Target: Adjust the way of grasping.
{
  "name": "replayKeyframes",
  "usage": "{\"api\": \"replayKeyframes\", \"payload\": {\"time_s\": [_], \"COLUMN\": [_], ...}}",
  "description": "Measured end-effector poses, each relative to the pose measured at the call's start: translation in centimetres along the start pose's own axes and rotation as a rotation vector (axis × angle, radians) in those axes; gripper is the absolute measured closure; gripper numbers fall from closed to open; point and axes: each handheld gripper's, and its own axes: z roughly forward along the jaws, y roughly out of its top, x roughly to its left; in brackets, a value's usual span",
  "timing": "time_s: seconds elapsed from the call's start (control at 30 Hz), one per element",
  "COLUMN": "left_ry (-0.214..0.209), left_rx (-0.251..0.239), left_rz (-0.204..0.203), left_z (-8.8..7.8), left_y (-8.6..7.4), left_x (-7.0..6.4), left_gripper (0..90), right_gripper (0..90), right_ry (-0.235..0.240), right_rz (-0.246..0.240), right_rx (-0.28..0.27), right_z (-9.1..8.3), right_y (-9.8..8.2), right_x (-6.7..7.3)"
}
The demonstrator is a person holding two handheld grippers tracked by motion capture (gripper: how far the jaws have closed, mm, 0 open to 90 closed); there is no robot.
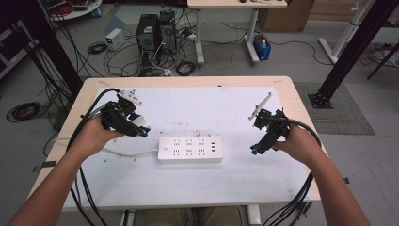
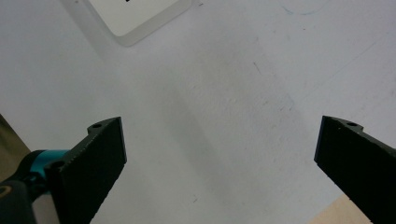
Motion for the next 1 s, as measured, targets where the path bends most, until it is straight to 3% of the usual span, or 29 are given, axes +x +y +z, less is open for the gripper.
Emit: {"api": "replayKeyframes", "payload": {"time_s": [0.2,0.4,0.7,0.8,0.87,1.0], "left_ry": [-0.005,-0.039,-0.133,-0.164,-0.169,-0.183], "left_rx": [-0.013,-0.035,-0.085,-0.11,-0.139,-0.165], "left_rz": [0.02,0.054,0.166,0.221,0.249,0.294], "left_z": [0.1,1.0,4.0,4.6,4.9,5.4], "left_y": [0.8,1.8,3.4,3.8,4.1,4.6], "left_x": [-0.1,-0.4,-1.3,-1.9,-2.4,-3.2], "left_gripper": [42.6,42.6,42.6,42.6,42.6,42.6], "right_gripper": [1.5,1.5,1.5,1.5,1.5,1.5], "right_ry": [0.005,0.003,0.008,0.009,0.031,0.065], "right_rz": [0.014,0.071,0.194,0.228,0.251,0.343], "right_rx": [-0.018,-0.048,-0.078,-0.096,-0.124,-0.163], "right_z": [0.0,-0.3,-0.2,-0.2,-0.3,-0.6], "right_y": [0.3,0.6,1.2,1.3,1.4,1.8], "right_x": [0.1,0.1,0.6,0.5,0.4,0.5]}}
